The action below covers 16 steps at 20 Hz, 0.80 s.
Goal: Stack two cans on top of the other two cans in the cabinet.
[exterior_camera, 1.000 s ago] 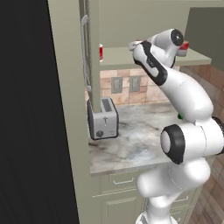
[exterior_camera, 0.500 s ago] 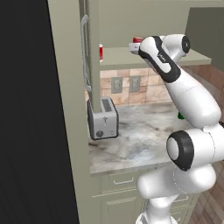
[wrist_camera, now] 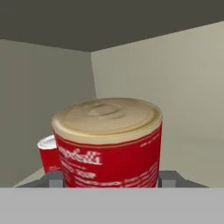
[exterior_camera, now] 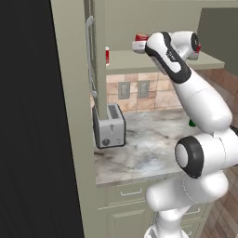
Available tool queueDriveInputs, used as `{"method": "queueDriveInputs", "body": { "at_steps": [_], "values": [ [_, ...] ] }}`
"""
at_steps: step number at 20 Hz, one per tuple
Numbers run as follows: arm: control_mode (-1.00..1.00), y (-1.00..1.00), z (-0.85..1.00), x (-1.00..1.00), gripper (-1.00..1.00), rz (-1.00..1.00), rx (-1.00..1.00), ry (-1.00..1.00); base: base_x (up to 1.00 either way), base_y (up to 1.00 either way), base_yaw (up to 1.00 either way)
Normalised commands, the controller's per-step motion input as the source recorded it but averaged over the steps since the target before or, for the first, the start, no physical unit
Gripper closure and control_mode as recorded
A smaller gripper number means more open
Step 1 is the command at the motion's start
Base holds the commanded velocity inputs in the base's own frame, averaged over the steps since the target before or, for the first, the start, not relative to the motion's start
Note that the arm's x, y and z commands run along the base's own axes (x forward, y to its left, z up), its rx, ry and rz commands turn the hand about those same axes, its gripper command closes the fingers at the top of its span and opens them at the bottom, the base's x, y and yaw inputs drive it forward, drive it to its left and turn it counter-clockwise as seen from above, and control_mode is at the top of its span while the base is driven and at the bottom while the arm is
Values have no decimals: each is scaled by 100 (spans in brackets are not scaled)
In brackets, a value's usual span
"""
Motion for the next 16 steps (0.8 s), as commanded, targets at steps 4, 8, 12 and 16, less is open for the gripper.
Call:
{"method": "queueDriveInputs", "body": {
  "at_steps": [4, 8, 12, 16],
  "values": [
    [-100, 41, 15, 0, 100, 8, 0, 0, 0, 0, 0],
    [-100, 45, 8, 0, 100, 8, 0, 0, 0, 0, 0],
    [-100, 40, 5, 8, 100, 9, 0, 0, 0, 0, 0],
    [-100, 33, 15, 12, 100, 10, 0, 0, 0, 0, 0]
  ]
}}
